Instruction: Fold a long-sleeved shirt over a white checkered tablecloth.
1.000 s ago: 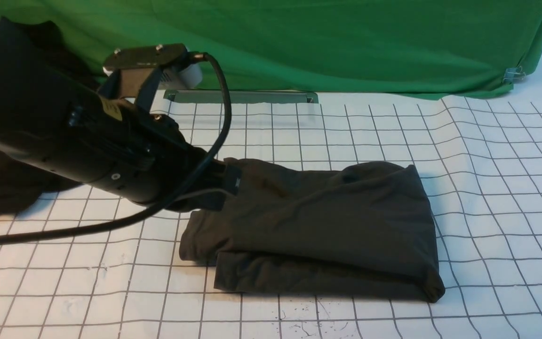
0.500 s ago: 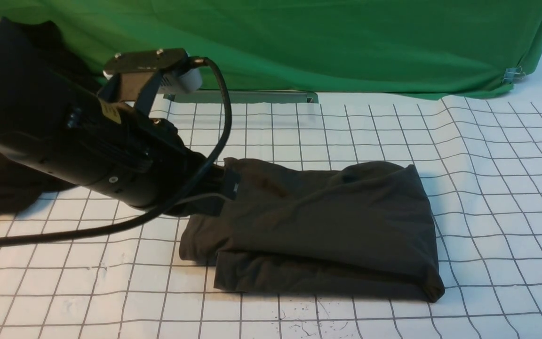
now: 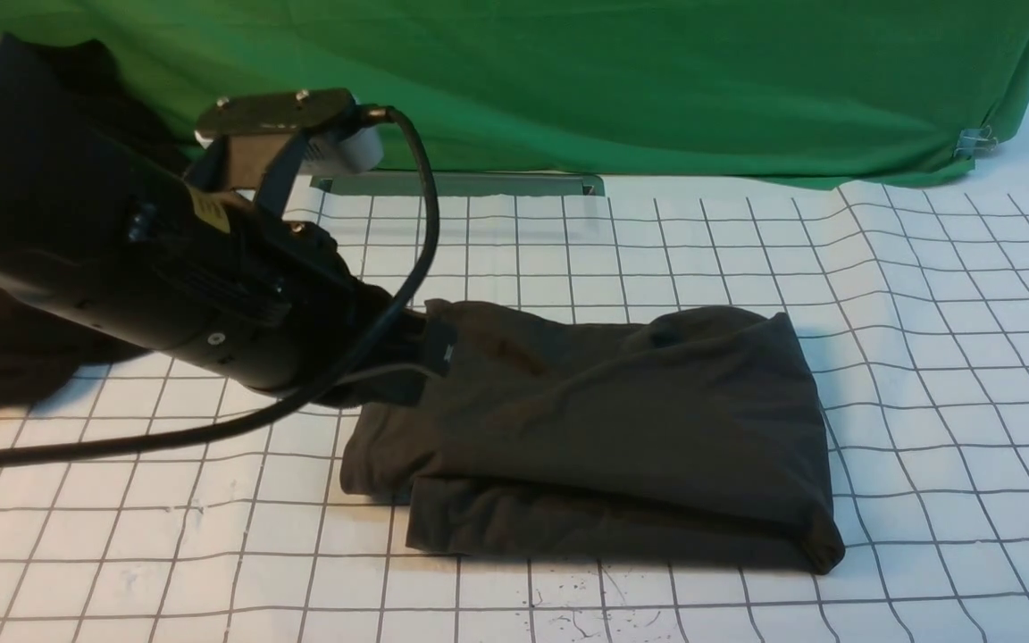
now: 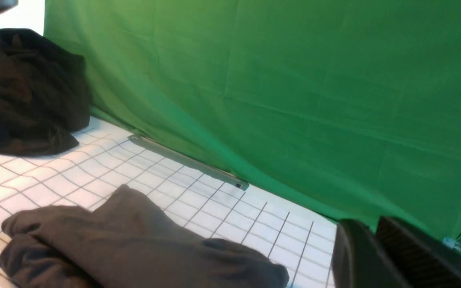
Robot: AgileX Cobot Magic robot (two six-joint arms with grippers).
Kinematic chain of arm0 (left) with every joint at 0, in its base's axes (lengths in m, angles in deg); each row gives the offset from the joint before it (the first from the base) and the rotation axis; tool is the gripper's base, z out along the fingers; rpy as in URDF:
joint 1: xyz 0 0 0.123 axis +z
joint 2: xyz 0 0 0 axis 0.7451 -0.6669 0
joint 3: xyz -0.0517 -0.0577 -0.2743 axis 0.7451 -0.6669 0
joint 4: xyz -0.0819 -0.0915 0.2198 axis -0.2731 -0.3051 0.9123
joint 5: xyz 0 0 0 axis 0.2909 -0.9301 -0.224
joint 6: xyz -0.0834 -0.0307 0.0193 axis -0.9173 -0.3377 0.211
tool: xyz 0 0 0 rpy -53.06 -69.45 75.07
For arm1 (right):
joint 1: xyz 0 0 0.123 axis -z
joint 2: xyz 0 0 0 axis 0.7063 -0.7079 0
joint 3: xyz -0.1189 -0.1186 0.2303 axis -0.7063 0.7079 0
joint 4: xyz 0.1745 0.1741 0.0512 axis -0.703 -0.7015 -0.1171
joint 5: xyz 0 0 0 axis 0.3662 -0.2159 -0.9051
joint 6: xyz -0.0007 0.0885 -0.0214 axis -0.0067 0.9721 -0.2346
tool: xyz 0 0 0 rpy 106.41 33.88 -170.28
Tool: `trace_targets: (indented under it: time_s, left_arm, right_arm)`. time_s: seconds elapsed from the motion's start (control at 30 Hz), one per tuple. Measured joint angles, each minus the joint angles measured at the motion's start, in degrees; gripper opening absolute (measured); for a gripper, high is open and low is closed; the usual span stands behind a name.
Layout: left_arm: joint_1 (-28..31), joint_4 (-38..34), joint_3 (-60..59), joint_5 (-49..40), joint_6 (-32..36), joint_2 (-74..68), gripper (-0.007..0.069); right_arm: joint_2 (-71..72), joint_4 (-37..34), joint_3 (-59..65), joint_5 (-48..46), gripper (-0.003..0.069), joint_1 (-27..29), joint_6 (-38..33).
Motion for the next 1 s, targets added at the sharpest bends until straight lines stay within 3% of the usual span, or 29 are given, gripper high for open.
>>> trace_targets:
  time_s: [0.1, 0.47, 1.0]
  left_arm:
    - [0.0, -0.3, 0.0, 0.7, 0.0, 0.0, 0.0007]
    - [0.0, -1.6, 0.0, 1.4, 0.0, 0.0, 0.0007]
    - [0.0, -4.6, 0.0, -1.7, -2.4, 2.9, 0.0007]
  right_arm:
    - [1.9, 0.0, 4.4, 1.9, 0.0074, 0.7, 0.0]
    - [11.6, 0.9, 26.2, 2.5, 0.0103, 13.5, 0.0]
    - [11.9, 3.9, 28.3, 4.9, 0.0127, 14.7, 0.0]
